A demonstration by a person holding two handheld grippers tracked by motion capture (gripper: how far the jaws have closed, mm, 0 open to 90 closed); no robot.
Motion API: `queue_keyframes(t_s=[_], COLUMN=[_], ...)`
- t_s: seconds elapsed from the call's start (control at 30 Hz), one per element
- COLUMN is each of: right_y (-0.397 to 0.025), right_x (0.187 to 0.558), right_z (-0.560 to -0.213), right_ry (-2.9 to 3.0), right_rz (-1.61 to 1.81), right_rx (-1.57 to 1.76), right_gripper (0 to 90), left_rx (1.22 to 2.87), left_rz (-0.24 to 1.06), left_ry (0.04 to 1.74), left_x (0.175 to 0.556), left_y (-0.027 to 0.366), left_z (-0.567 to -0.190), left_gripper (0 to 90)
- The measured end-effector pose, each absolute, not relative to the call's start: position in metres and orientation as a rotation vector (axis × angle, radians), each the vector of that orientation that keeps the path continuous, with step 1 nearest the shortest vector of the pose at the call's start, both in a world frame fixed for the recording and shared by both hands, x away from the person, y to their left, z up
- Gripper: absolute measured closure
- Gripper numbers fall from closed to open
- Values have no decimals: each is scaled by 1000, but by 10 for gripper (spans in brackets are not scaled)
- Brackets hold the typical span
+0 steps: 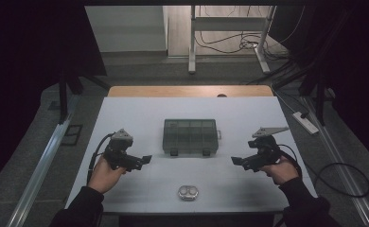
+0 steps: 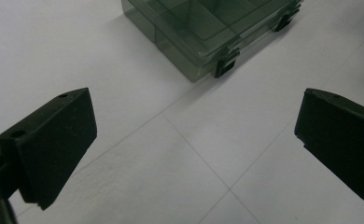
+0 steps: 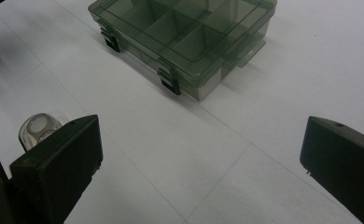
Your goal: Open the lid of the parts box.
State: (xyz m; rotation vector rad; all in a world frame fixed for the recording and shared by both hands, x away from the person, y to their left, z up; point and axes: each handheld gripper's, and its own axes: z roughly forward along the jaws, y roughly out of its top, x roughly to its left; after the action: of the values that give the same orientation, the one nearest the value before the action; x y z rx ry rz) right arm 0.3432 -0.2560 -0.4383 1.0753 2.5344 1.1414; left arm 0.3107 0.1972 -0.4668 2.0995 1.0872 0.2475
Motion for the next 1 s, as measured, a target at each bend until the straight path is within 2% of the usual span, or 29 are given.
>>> queue_keyframes(t_s=[1.0], right_y=[-224], right_x=[375], right_z=[-447], right_ry=[2554], right_rz=[1055], right_rx=[1076], right_gripper=[0], left_rx=[2111], left_rz=[215], left_ry=[1097], left_x=[352], left_y=[174], left_z=[-469], left_gripper=[0])
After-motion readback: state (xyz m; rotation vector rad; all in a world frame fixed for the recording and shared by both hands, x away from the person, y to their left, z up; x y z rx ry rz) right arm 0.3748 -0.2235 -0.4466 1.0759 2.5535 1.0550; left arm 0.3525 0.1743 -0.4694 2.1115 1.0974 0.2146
